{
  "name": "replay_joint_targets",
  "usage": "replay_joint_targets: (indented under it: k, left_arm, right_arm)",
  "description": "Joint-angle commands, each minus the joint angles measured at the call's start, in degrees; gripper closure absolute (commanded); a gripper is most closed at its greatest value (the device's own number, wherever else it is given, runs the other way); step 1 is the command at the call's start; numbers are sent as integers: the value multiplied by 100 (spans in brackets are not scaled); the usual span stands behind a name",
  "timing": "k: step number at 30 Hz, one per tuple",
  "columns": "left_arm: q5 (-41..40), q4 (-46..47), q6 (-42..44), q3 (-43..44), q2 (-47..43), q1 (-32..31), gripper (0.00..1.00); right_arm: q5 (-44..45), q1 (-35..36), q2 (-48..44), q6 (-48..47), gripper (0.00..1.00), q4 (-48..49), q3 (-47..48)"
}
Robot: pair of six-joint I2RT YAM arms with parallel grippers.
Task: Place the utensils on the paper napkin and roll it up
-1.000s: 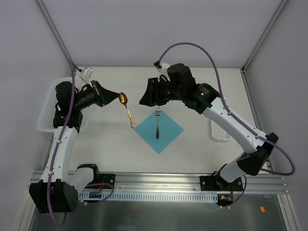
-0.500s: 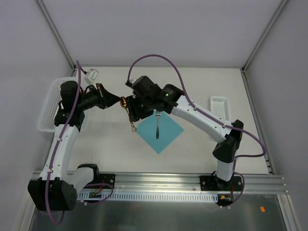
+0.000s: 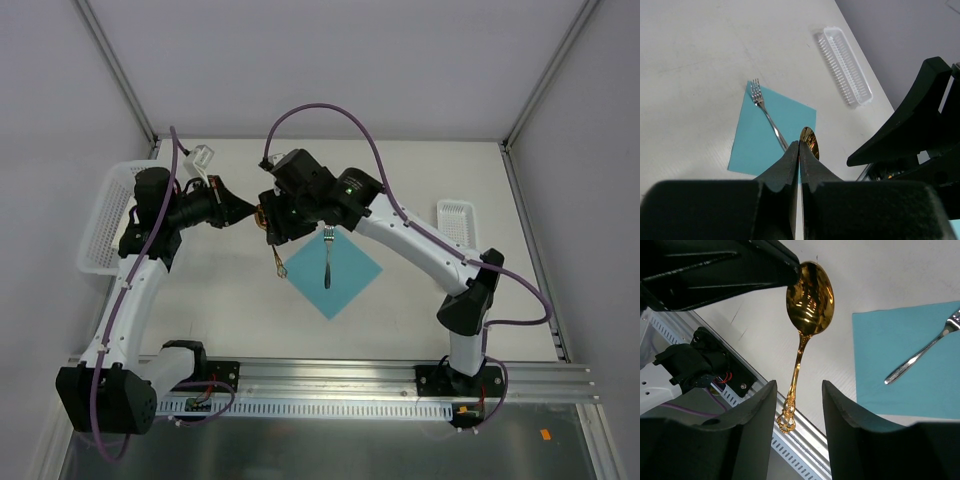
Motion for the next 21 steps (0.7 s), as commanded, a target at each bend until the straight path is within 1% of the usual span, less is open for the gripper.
replay_joint_targets:
  k: [1, 7, 9, 17, 20, 21]
  left_arm:
    - [-29, 62, 71, 237, 26, -57, 100]
    - [-46, 53, 80, 237, 61, -74, 100]
    - [-46, 53, 80, 237, 70, -83, 100]
    - [-108, 53, 124, 184, 149, -127, 100]
    - [-117, 53, 133, 166, 158, -144, 100]
    - [-108, 53, 142, 175, 149, -145, 100]
  right_arm:
    - [60, 32, 141, 17, 56, -80, 431]
    - [121, 32, 326, 61, 60, -176, 493]
    - [306, 32, 361, 61, 63, -194, 502]
    - [279, 32, 485, 96, 64, -203, 502]
    - [306, 32, 502, 96, 72, -203, 485]
    - [297, 32, 493, 96, 77, -194, 493]
